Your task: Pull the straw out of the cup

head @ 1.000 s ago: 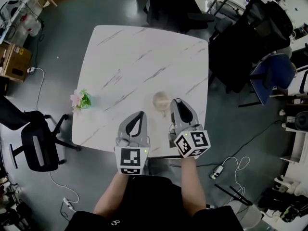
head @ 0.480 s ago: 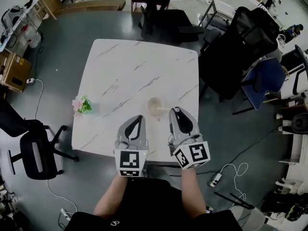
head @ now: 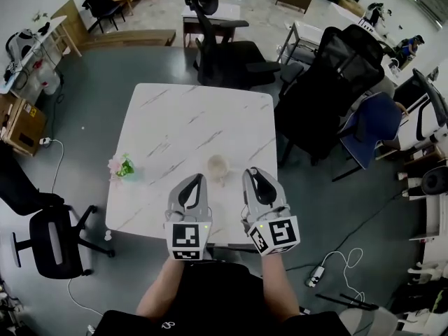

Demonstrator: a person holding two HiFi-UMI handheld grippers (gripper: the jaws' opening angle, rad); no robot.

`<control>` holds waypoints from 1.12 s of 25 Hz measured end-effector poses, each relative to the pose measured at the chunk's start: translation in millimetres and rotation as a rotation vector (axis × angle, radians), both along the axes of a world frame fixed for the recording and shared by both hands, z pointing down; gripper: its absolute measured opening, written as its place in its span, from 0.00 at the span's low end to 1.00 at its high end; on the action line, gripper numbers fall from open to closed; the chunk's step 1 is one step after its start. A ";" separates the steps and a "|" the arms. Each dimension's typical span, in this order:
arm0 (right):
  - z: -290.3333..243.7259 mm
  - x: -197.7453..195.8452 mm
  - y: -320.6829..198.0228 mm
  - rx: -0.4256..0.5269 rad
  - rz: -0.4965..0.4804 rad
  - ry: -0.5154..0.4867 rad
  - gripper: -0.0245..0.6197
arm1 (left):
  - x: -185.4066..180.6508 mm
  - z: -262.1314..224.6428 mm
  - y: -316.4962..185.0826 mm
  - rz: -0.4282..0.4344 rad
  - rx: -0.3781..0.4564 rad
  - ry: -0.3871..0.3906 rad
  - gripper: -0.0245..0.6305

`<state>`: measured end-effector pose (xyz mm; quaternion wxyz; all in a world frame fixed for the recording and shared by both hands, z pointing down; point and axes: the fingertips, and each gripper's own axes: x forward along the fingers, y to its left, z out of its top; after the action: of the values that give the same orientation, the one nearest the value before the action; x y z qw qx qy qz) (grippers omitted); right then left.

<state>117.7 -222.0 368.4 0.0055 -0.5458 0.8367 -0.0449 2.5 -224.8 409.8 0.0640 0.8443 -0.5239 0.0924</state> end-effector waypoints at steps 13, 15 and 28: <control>-17.6 -3.4 7.8 0.040 -0.041 0.012 0.11 | 1.9 -25.1 5.9 -0.028 0.070 -0.003 0.04; -17.2 -5.6 7.8 0.040 -0.047 0.012 0.11 | -1.0 -24.6 6.7 -0.035 0.068 -0.006 0.04; -16.3 -4.7 9.9 0.036 -0.054 0.011 0.11 | -1.5 -24.3 9.2 -0.044 0.067 -0.016 0.04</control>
<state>113.0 -212.1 352.1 0.0093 -0.5230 0.8518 -0.0268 1.0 -215.6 385.4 0.0338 0.8336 -0.5455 0.0802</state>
